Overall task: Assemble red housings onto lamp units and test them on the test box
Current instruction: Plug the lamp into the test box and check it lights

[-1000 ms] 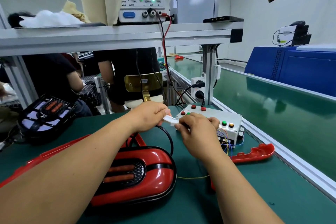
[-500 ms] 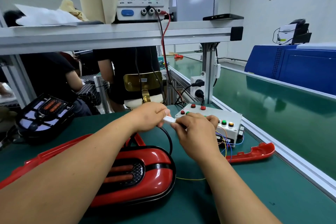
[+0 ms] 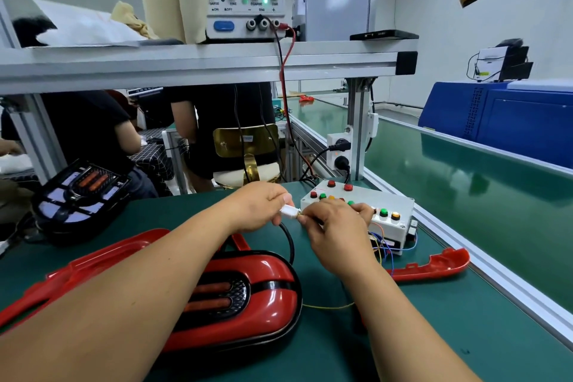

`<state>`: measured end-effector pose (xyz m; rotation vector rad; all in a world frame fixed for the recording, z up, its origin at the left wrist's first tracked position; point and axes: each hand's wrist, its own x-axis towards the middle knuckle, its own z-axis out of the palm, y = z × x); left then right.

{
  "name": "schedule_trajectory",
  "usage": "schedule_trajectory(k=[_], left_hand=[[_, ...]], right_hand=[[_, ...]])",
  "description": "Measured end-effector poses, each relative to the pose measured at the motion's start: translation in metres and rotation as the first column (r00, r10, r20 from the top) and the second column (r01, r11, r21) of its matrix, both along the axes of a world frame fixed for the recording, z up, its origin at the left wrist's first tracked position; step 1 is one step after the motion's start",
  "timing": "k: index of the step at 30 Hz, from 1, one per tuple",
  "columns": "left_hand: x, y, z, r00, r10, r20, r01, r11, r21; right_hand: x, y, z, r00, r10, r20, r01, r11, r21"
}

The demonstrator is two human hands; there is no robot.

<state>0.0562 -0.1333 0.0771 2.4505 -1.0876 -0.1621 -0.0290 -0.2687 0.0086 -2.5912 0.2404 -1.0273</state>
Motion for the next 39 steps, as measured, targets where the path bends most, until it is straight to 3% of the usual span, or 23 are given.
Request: schedule_trajectory(k=[3, 6, 8, 12, 15, 17, 20, 23, 31, 39], left_hand=[[-0.003, 0.018, 0.003, 0.995, 0.061, 0.078, -0.063, 0.997, 0.035], [-0.009, 0.066, -0.003, 0.968, 0.234, 0.091, -0.224, 0.969, -0.109], [-0.016, 0.107, -0.017, 0.931, 0.353, 0.099, -0.333, 0.927, -0.169], [-0.041, 0.153, -0.058, 0.855, 0.49, -0.169, -0.518, 0.8, -0.303], [-0.041, 0.153, -0.075, 0.792, 0.43, -0.434, -0.595, 0.704, -0.388], [-0.038, 0.151, -0.079, 0.779, 0.37, -0.506, -0.597, 0.684, -0.42], [-0.034, 0.148, -0.085, 0.797, 0.301, -0.524, -0.557, 0.702, -0.444], [-0.032, 0.148, -0.089, 0.769, 0.263, -0.583, -0.593, 0.634, -0.496], [-0.027, 0.154, -0.093, 0.729, 0.21, -0.651, -0.67, 0.415, -0.616], [-0.023, 0.155, -0.097, 0.737, 0.177, -0.653, -0.659, 0.407, -0.633]], right_hand=[[-0.001, -0.003, -0.004, 0.984, -0.093, -0.154, 0.09, 0.996, -0.024], [-0.002, -0.005, -0.008, 0.922, -0.213, -0.323, 0.204, 0.977, -0.061], [-0.002, -0.002, -0.009, 0.902, -0.25, -0.352, 0.233, 0.968, -0.091], [0.006, 0.004, -0.001, 0.91, -0.258, -0.325, 0.24, 0.966, -0.094], [0.021, 0.005, 0.006, 0.907, -0.216, -0.362, 0.22, 0.975, -0.033], [0.034, 0.003, 0.009, 0.895, -0.165, -0.414, 0.176, 0.984, -0.011], [0.051, -0.005, 0.007, 0.825, -0.138, -0.548, 0.12, 0.99, -0.068], [0.061, -0.013, 0.001, 0.759, -0.176, -0.627, 0.059, 0.977, -0.204], [0.068, -0.007, -0.013, 0.762, -0.276, -0.585, 0.126, 0.95, -0.285], [0.069, -0.005, -0.017, 0.758, -0.311, -0.573, 0.153, 0.939, -0.307]])
